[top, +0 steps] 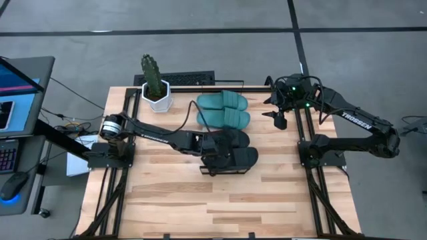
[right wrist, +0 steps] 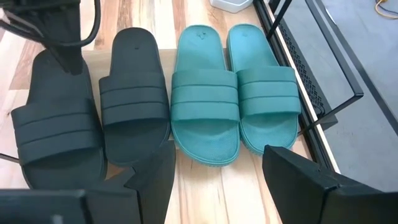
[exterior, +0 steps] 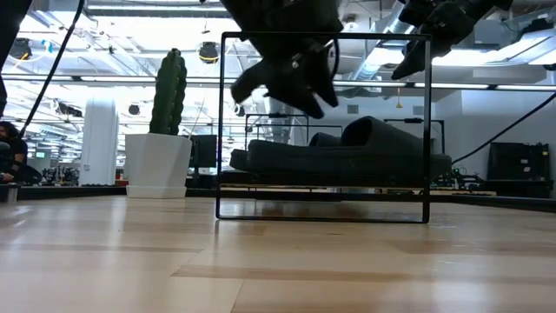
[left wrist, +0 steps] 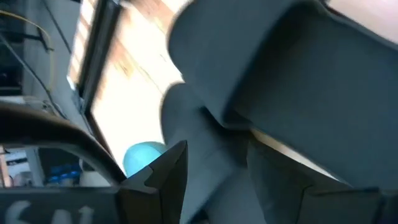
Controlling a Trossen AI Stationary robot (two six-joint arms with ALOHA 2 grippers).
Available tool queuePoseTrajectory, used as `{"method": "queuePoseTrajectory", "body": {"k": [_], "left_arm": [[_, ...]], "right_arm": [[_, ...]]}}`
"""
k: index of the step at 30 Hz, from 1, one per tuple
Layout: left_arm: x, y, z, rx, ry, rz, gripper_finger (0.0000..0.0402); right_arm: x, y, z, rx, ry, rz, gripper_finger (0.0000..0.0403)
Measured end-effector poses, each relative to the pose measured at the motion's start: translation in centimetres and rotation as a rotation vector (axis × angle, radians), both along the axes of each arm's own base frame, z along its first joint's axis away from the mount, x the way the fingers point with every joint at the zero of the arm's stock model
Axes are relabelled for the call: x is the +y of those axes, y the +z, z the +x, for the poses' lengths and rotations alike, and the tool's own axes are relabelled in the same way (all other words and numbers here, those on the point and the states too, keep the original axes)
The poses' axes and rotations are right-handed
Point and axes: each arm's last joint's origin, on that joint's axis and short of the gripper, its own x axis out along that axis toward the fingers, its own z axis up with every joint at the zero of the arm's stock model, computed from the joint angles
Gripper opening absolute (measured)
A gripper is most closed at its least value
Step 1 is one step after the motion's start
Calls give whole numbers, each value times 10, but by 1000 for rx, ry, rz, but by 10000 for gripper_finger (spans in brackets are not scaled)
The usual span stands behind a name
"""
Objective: Pick and place slides into the shelf
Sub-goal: Put the black slide on the shelf
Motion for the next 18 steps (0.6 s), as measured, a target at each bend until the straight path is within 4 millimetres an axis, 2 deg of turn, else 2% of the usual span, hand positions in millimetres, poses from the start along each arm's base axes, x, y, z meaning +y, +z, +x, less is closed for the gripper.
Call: {"method": "queuePoseTrajectory", "body": {"k": [5, 11, 15, 18], "left_arm": [[2, 13, -11, 3, 70, -37, 156], [9, 47, -29, -85, 151, -118, 151], [12, 73, -45, -156, 196, -151, 125], [15, 93, -62, -201, 253, -162, 87]], "right_arm": [[0, 0, 0, 0, 1, 0, 226], [0, 0, 0, -1, 1, 1, 226], [0, 0, 0, -2, 1, 3, 226], [0, 0, 0, -6, -21, 28, 226]]}}
